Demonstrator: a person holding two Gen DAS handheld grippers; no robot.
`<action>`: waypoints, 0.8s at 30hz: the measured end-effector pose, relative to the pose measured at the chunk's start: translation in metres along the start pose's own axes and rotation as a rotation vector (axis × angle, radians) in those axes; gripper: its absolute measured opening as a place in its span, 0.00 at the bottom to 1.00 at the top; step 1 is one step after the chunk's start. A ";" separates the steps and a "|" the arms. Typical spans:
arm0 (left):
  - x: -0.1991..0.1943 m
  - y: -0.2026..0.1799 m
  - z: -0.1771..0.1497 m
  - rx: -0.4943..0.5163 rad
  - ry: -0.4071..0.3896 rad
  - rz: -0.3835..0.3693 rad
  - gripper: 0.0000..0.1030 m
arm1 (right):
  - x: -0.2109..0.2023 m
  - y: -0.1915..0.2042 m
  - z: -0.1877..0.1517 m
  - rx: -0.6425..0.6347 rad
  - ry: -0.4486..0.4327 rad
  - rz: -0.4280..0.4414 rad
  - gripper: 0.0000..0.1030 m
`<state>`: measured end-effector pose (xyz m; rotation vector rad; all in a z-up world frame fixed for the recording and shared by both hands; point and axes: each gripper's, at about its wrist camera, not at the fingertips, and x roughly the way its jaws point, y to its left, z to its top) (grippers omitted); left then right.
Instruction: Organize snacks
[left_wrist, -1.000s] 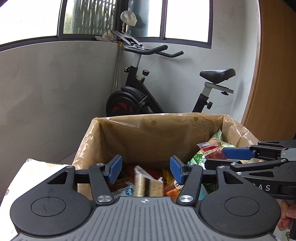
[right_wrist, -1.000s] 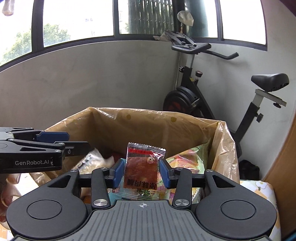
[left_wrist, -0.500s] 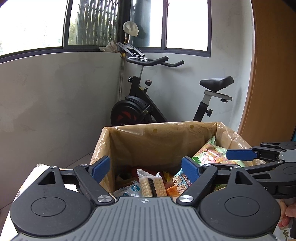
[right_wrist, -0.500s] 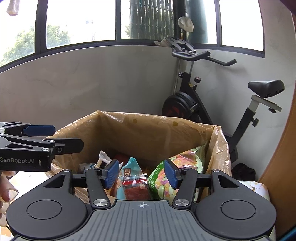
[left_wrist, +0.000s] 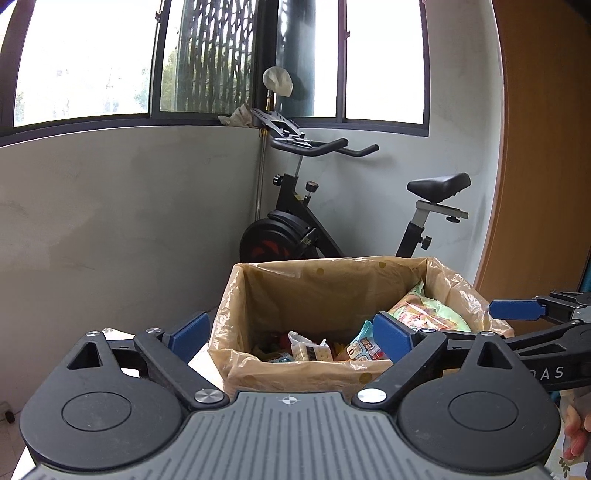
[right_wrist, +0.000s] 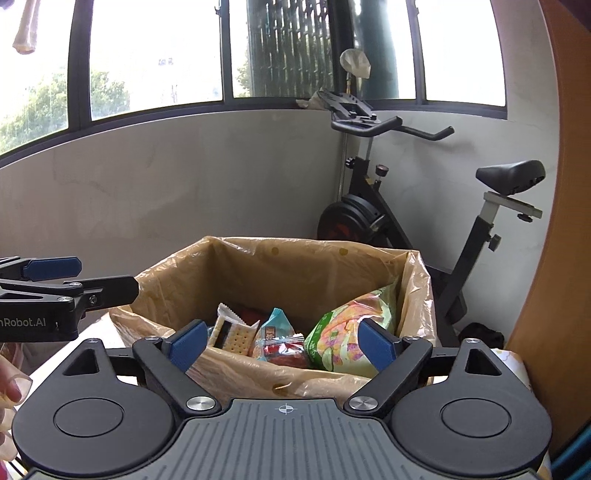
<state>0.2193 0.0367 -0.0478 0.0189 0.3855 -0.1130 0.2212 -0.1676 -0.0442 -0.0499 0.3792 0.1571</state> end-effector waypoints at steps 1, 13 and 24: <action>-0.005 -0.001 -0.001 -0.002 -0.002 0.007 0.94 | -0.006 0.002 -0.002 -0.002 -0.006 -0.007 0.91; -0.085 -0.004 -0.003 -0.031 -0.064 0.041 0.96 | -0.090 0.019 -0.012 0.024 -0.066 -0.062 1.00; -0.154 -0.007 0.004 -0.028 -0.098 0.040 0.96 | -0.174 0.041 -0.010 0.052 -0.135 -0.109 1.00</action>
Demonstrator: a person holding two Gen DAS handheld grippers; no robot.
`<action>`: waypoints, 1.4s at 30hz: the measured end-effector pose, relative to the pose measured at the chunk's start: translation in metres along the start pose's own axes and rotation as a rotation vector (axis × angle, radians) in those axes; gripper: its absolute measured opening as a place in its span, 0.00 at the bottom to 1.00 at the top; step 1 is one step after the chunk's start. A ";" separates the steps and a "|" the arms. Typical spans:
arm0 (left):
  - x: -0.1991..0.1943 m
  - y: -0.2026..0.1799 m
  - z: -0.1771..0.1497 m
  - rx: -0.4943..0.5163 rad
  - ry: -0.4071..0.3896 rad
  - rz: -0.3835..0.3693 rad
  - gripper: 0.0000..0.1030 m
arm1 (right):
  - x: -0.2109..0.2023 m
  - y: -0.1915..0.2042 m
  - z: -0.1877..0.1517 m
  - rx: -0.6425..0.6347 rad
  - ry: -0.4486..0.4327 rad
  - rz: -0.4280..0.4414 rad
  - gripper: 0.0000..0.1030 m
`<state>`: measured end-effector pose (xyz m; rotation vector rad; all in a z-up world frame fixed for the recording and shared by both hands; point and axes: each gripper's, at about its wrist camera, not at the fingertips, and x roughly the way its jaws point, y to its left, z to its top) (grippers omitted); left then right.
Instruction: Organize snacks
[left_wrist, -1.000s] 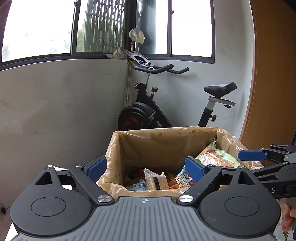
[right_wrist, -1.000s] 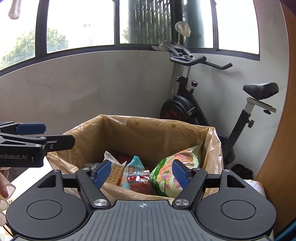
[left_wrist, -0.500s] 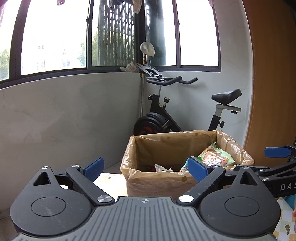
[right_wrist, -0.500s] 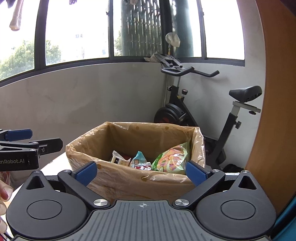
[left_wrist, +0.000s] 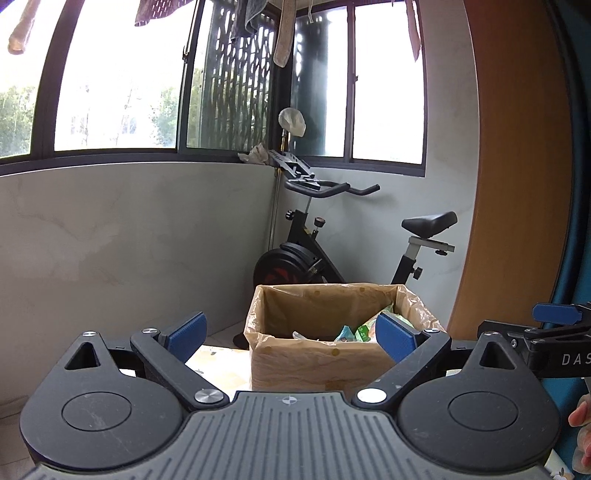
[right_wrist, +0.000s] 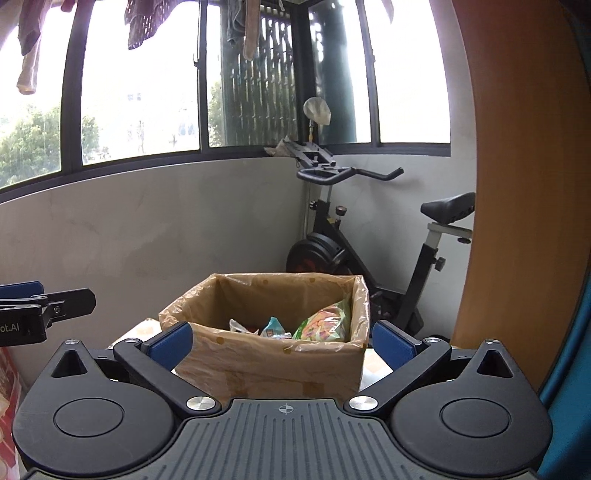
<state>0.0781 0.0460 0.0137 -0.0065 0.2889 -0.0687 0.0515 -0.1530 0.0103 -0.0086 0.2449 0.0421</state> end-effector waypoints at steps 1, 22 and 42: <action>-0.006 -0.001 0.001 0.005 -0.004 0.008 0.96 | -0.009 0.001 0.000 0.007 -0.010 0.001 1.00; -0.070 -0.013 0.006 0.027 -0.094 0.030 0.96 | -0.084 0.008 -0.010 -0.002 -0.069 -0.014 1.00; -0.066 -0.007 -0.002 0.001 -0.070 -0.022 0.96 | -0.086 0.006 -0.010 -0.021 -0.099 -0.054 1.00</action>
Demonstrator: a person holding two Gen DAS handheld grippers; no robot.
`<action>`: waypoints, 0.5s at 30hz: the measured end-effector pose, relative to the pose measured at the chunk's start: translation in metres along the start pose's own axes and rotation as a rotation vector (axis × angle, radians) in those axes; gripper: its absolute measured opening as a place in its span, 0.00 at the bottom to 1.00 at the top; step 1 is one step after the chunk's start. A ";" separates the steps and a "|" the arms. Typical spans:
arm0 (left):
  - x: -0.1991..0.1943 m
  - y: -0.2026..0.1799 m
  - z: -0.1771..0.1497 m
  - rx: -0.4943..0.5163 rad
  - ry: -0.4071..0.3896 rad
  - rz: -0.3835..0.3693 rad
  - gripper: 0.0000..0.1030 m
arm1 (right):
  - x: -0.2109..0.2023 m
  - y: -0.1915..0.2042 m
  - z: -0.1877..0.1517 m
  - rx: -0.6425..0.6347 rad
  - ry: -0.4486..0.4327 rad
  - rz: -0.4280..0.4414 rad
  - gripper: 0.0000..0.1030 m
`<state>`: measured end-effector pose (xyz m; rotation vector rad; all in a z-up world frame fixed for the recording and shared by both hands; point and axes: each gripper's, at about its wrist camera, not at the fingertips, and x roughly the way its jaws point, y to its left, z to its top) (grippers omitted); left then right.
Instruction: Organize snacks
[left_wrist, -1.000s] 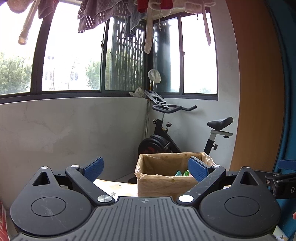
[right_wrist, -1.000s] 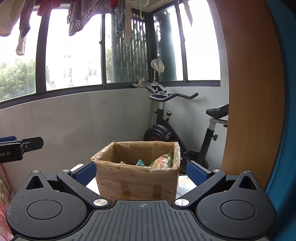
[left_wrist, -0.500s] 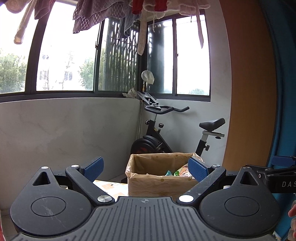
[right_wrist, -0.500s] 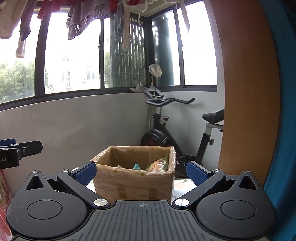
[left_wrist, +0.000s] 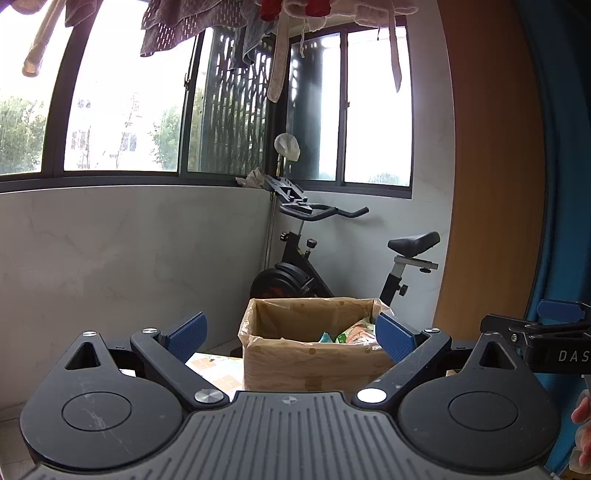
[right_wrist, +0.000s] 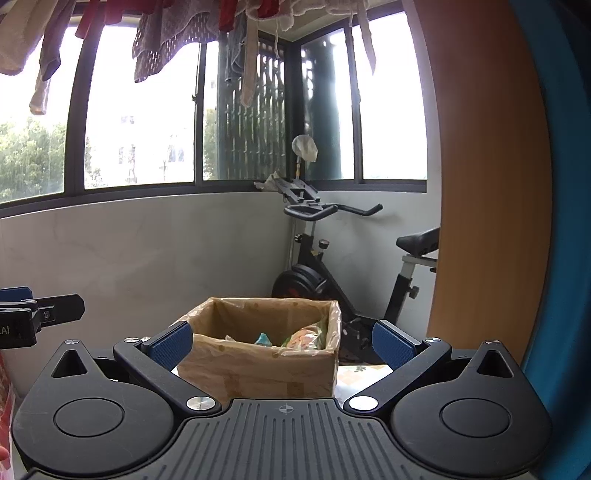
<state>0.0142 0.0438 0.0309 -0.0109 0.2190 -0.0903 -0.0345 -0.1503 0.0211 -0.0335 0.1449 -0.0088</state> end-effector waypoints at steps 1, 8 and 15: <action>0.000 0.000 0.000 0.001 0.000 0.001 0.96 | 0.000 0.000 0.000 0.000 -0.001 -0.001 1.00; 0.000 0.003 -0.001 -0.003 0.003 -0.008 0.96 | -0.003 0.001 -0.001 -0.012 -0.006 -0.004 1.00; 0.000 0.005 -0.001 -0.013 0.009 -0.009 0.96 | -0.004 0.002 -0.002 -0.013 -0.011 -0.008 1.00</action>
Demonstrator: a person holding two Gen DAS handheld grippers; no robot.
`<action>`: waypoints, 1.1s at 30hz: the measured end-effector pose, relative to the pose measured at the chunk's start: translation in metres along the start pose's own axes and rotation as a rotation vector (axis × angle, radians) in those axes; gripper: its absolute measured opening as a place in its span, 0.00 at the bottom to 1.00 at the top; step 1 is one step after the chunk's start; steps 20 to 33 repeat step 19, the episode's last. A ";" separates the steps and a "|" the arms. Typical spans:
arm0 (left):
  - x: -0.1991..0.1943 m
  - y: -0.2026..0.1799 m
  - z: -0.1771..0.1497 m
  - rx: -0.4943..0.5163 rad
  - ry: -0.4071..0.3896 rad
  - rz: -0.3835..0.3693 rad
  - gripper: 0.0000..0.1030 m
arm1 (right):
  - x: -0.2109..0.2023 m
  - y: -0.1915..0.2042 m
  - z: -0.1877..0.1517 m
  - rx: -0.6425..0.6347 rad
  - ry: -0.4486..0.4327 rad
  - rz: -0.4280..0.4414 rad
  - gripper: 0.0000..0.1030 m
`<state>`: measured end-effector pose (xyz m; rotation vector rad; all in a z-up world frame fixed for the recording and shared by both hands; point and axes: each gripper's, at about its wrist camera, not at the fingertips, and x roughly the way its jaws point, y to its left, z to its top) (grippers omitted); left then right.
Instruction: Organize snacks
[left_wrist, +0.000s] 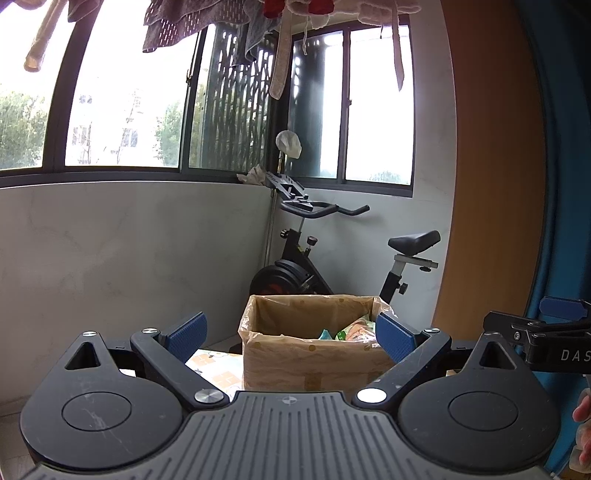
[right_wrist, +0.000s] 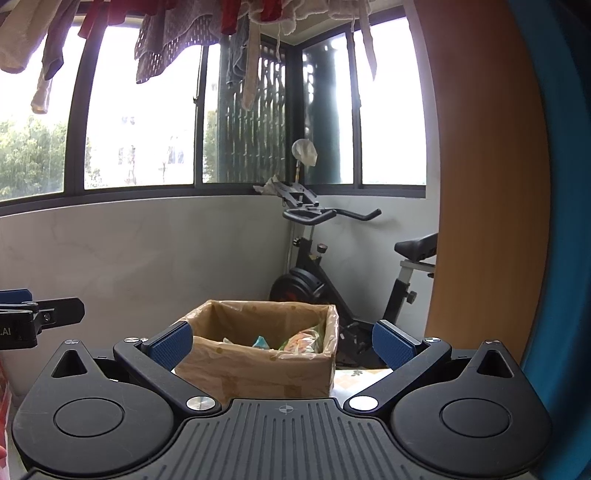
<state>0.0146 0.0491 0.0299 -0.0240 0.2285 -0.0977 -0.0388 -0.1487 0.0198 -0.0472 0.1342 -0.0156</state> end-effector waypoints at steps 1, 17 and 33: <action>0.000 0.001 0.000 -0.002 0.000 -0.001 0.96 | 0.000 0.000 0.000 0.001 0.000 -0.001 1.00; -0.001 -0.001 0.000 -0.011 -0.023 -0.022 0.96 | 0.001 -0.001 -0.001 -0.007 0.007 0.004 1.00; -0.001 -0.002 0.000 -0.012 -0.021 -0.021 0.96 | 0.000 -0.001 -0.001 -0.007 0.006 0.004 1.00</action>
